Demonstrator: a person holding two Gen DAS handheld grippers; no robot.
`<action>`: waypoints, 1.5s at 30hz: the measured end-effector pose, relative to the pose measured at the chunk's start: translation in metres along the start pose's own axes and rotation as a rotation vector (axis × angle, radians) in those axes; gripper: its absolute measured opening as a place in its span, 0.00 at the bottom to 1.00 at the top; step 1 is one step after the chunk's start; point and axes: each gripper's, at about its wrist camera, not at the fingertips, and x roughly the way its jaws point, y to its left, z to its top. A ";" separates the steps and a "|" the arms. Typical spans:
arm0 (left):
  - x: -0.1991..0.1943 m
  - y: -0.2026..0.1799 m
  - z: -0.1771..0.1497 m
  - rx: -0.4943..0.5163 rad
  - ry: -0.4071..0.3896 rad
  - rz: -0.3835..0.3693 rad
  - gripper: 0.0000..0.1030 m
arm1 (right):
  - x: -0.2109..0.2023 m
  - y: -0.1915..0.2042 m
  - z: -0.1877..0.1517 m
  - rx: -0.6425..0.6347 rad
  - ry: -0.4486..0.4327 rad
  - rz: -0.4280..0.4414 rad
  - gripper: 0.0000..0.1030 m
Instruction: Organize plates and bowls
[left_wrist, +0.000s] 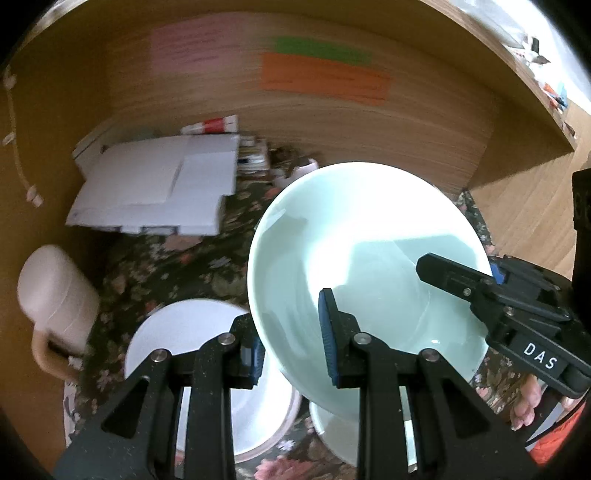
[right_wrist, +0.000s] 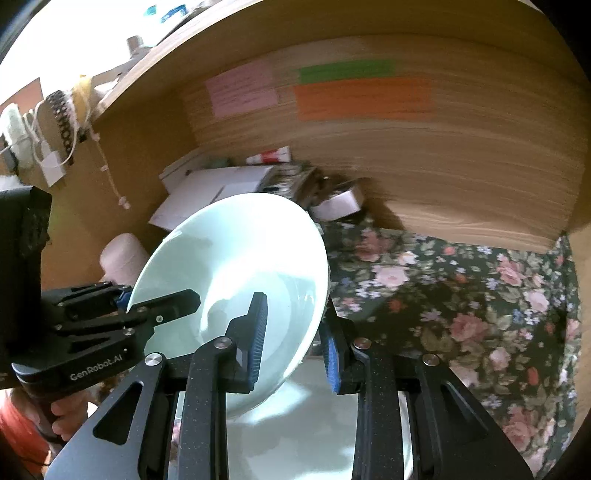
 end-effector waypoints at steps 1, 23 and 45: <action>-0.002 0.005 -0.002 -0.008 -0.001 0.003 0.25 | 0.002 0.005 -0.001 -0.004 0.003 0.008 0.25; -0.011 0.087 -0.047 -0.130 0.036 0.055 0.25 | 0.061 0.068 -0.023 -0.054 0.096 0.110 0.24; 0.009 0.107 -0.072 -0.141 0.092 0.062 0.20 | 0.101 0.074 -0.041 -0.053 0.204 0.135 0.24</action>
